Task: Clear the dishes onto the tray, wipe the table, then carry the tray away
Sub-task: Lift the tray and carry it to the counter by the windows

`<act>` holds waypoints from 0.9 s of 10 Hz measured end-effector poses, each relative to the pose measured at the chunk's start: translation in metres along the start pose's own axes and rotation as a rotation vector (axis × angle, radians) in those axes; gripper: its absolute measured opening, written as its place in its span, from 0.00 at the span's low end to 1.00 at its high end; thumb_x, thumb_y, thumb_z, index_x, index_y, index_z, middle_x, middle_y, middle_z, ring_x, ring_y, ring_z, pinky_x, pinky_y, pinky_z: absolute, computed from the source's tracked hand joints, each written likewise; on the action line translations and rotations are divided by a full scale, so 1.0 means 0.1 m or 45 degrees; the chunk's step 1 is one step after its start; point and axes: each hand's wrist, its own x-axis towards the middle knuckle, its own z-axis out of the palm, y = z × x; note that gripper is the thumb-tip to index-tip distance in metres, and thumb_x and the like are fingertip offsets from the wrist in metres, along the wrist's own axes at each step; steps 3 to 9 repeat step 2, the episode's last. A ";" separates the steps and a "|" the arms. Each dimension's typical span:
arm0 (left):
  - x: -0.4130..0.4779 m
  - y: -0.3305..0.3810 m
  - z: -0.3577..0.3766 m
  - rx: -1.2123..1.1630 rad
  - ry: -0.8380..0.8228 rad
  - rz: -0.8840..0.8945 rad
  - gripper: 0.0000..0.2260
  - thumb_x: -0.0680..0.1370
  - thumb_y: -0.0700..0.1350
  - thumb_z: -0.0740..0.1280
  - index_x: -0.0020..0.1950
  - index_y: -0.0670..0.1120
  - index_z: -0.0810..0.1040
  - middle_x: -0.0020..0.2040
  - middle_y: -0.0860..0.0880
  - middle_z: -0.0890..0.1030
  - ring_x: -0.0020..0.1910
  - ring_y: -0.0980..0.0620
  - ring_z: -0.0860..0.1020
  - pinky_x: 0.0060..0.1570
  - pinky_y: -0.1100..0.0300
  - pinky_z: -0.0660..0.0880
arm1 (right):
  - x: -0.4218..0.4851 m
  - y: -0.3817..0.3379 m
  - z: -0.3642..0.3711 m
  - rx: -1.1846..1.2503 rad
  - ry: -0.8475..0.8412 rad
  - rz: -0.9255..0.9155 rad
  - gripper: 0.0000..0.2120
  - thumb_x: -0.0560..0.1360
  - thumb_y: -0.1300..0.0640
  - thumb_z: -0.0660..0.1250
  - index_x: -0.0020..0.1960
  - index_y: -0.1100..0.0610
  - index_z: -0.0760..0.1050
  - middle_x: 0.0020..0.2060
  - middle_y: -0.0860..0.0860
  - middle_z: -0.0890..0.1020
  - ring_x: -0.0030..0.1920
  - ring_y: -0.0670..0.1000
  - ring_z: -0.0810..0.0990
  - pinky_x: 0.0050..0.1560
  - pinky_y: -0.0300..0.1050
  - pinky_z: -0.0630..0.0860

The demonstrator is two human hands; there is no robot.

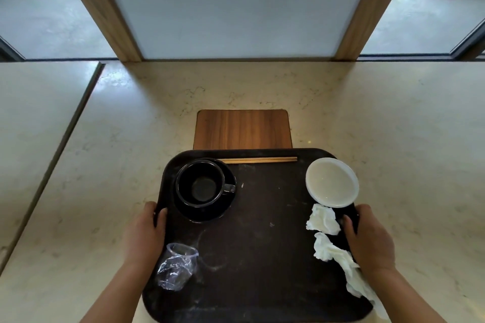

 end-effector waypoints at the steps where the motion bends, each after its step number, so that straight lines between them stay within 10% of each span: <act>1: -0.03 0.05 -0.11 -0.069 -0.109 -0.070 0.04 0.80 0.46 0.64 0.53 0.47 0.76 0.37 0.53 0.77 0.35 0.50 0.77 0.33 0.55 0.71 | -0.08 0.00 -0.08 0.098 -0.108 -0.010 0.11 0.75 0.54 0.70 0.53 0.53 0.70 0.39 0.50 0.79 0.37 0.56 0.78 0.34 0.47 0.70; 9: -0.32 -0.06 -0.24 -0.169 -0.152 -0.175 0.10 0.79 0.44 0.66 0.60 0.45 0.77 0.40 0.48 0.81 0.40 0.45 0.80 0.39 0.53 0.72 | -0.32 0.13 -0.26 0.263 -0.148 0.056 0.21 0.74 0.56 0.71 0.64 0.54 0.70 0.48 0.52 0.80 0.42 0.52 0.80 0.42 0.48 0.73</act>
